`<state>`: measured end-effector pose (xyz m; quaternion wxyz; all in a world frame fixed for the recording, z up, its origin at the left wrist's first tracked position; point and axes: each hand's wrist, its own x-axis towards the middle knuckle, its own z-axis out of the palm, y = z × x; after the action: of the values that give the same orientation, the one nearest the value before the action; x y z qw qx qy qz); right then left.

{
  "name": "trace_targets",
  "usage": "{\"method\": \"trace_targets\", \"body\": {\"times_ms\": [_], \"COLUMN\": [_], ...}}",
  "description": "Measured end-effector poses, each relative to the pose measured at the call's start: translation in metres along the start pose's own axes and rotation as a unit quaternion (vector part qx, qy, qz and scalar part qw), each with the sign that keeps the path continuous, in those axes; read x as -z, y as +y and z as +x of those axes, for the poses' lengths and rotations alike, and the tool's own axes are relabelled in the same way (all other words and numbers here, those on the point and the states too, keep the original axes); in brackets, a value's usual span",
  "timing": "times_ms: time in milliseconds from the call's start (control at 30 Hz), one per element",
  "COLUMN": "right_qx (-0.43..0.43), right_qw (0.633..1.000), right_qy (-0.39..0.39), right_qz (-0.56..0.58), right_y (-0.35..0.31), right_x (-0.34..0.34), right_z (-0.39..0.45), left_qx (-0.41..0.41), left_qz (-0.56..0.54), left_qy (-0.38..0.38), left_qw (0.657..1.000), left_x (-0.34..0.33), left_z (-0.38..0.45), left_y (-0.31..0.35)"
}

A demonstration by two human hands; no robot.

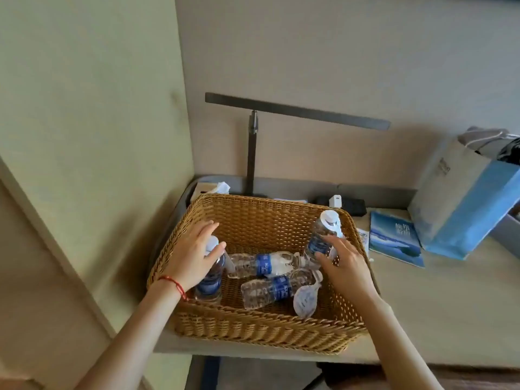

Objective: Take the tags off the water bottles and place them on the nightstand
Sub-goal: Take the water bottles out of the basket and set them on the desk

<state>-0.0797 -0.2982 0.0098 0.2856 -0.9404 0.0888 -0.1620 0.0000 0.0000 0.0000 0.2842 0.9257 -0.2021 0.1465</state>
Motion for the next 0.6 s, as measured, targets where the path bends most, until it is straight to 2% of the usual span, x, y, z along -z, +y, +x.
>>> {"method": "trace_targets", "body": {"times_ms": [233, 400, 600], "right_qx": [0.065, 0.103, 0.098], "right_qw": [0.996, 0.991, 0.992], "right_qy": [-0.067, -0.079, -0.069], "right_qz": [0.012, 0.016, 0.028], "right_y": [-0.003, -0.01, -0.015], "right_x": [-0.024, -0.044, -0.054], "right_z": [0.041, 0.054, 0.058], "left_qx": [0.1, 0.126, 0.13], "left_qz": [-0.057, -0.098, -0.113], "left_qy": [0.029, 0.046, 0.07], "left_qw": [0.993, 0.986, 0.983], "left_x": [-0.014, -0.018, -0.015], "left_z": [-0.004, -0.004, -0.001], "left_y": [-0.009, -0.009, -0.011]}}
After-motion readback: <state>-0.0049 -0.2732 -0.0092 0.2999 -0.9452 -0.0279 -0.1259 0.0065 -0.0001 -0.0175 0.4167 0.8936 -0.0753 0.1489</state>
